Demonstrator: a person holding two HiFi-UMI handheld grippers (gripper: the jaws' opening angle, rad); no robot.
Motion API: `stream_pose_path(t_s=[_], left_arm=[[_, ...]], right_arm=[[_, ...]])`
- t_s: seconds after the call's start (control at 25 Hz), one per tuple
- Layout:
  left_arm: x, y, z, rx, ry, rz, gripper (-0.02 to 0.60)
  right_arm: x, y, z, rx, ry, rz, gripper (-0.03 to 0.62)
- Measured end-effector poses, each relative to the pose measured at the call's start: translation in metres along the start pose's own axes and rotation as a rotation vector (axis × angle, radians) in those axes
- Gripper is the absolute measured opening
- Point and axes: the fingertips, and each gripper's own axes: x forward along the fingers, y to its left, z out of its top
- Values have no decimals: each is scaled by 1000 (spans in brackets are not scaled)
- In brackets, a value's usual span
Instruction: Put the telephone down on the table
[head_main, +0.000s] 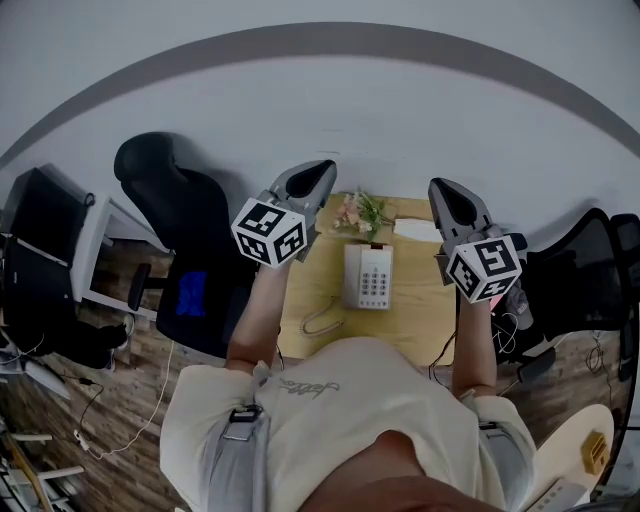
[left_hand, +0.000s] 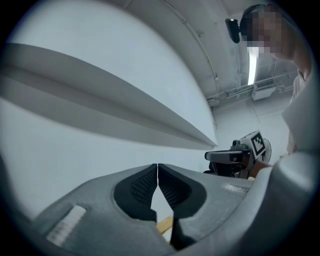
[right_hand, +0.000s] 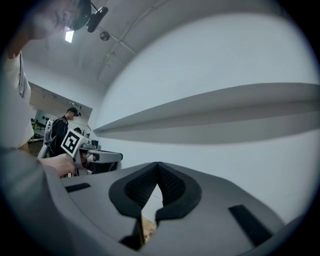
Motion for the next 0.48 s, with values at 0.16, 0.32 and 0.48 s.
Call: stream_pose_path(t_s=[0.16, 0.32, 0.48], left_arm=[[-11, 3, 5, 29, -13, 46, 20], [-14, 0, 4, 89, 8, 75, 20], [-17, -3, 3, 137, 15, 102, 20]], right_arm=[[-5, -4, 7, -8, -33, -51, 2], [-7, -4, 9, -5, -43, -73, 3], [-6, 1, 3, -67, -16, -89, 3]])
